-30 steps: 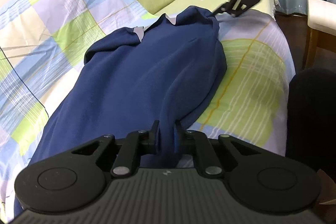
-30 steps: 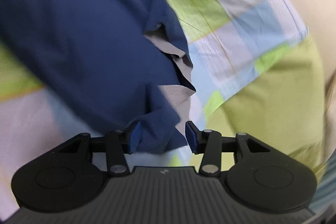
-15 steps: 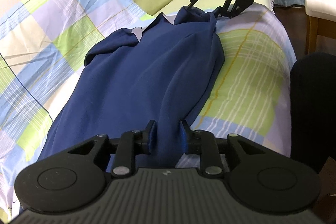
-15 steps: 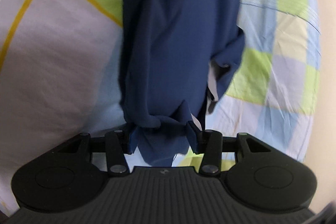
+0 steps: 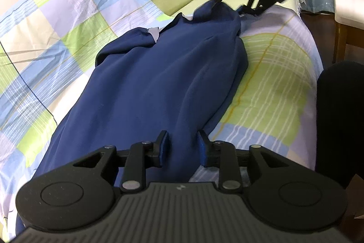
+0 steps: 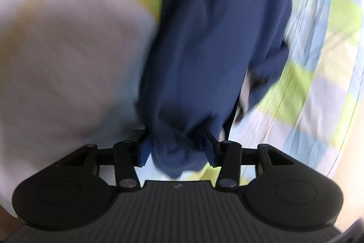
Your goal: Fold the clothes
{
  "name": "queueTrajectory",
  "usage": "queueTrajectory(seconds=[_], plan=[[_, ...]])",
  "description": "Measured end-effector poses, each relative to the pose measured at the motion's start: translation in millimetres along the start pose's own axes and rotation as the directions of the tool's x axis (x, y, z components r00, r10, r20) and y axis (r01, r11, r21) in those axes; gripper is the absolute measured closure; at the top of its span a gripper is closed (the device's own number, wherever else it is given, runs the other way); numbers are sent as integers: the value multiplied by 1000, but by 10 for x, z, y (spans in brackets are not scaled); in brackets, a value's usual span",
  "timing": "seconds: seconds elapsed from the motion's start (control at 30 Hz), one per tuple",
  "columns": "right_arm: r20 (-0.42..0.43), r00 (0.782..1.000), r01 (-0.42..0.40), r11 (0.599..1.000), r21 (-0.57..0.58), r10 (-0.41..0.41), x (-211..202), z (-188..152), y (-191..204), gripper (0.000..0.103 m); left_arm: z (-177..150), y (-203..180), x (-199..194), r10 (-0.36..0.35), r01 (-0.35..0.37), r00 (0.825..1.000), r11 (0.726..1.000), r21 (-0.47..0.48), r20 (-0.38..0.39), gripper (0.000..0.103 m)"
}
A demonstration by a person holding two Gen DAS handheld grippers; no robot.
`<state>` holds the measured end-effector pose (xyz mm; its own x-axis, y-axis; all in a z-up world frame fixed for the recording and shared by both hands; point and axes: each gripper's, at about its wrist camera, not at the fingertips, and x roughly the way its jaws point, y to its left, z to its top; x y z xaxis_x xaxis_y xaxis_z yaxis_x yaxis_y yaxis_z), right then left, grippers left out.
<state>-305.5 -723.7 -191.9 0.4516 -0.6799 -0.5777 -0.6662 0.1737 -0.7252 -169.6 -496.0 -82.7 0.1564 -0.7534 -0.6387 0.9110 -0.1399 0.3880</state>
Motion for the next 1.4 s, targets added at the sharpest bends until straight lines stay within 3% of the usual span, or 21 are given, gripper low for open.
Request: queueTrajectory(seconds=[0.03, 0.07, 0.13, 0.2, 0.3, 0.4, 0.47, 0.6, 0.73, 0.8, 0.9, 0.97, 1.03, 1.1, 1.2, 1.4], plan=[[-42, 999, -27, 998, 57, 29, 68, -60, -47, 99, 3, -1, 11, -3, 3, 1000, 1000, -2, -5, 73], [-68, 996, -52, 993, 110, 60, 108, -101, -85, 102, 11, 3, 25, -10, 10, 1000, 1000, -6, -11, 77], [-64, 993, -86, 973, 214, 102, 53, -177, -107, 102, 40, 40, 26, -27, 27, 999, 999, -19, -18, 91], [-51, 994, -75, 962, 263, 92, -36, -196, -118, 102, 69, 99, -24, -42, 41, 999, 999, -26, -15, 93], [-51, 998, -23, 935, 355, 44, -231, -254, -205, 102, 134, 261, -295, -72, 72, 997, 997, -22, 6, 94], [-69, 998, 23, 882, 470, 10, -661, -419, -246, 102, 179, 308, -593, -91, 91, 996, 996, 4, 24, 94], [-75, 997, 22, 859, 511, 19, -912, -423, -123, 102, 175, 268, -795, -102, 102, 995, 994, 26, 21, 94], [-57, 996, -22, 841, 541, 63, -1138, -321, 244, 102, 60, 1, -686, -110, 114, 993, 991, 69, -52, 89], [-83, 985, -86, 848, 524, 152, -1040, -205, 710, 100, -23, -151, -678, -108, 115, 991, 988, 105, -73, 73], [-104, 984, -69, 843, 533, 146, -1034, -250, 700, 88, -44, -24, -794, -134, 137, 989, 990, 43, -56, 73], [-107, 989, -13, 770, 638, 105, -1161, -408, 447, 85, -66, 238, -989, -171, 171, 985, 984, -58, -3, 72], [-85, 995, 27, 717, 697, 46, -1255, -449, 207, 84, -78, 380, -1063, -131, 131, 991, 988, -88, 10, 72], [-32, 999, 42, 663, 748, -27, -1325, -406, -82, 74, -94, 513, -1077, -71, 71, 997, 992, -107, 9, 72], [42, 996, 18, 639, 769, -78, -1245, -239, -361, 70, -107, 620, -1036, -21, 21, 1000, 992, -124, 6, 72], [182, 978, -62, 683, 728, -105, -889, 193, -680, 71, -126, 744, -908, 39, -38, 999, 989, -141, 3, 72], [310, 948, -144, 779, 610, -67, 14, 673, -1089, 74, -222, 959, -548, 70, -72, 997, 978, -195, -16, 72]])
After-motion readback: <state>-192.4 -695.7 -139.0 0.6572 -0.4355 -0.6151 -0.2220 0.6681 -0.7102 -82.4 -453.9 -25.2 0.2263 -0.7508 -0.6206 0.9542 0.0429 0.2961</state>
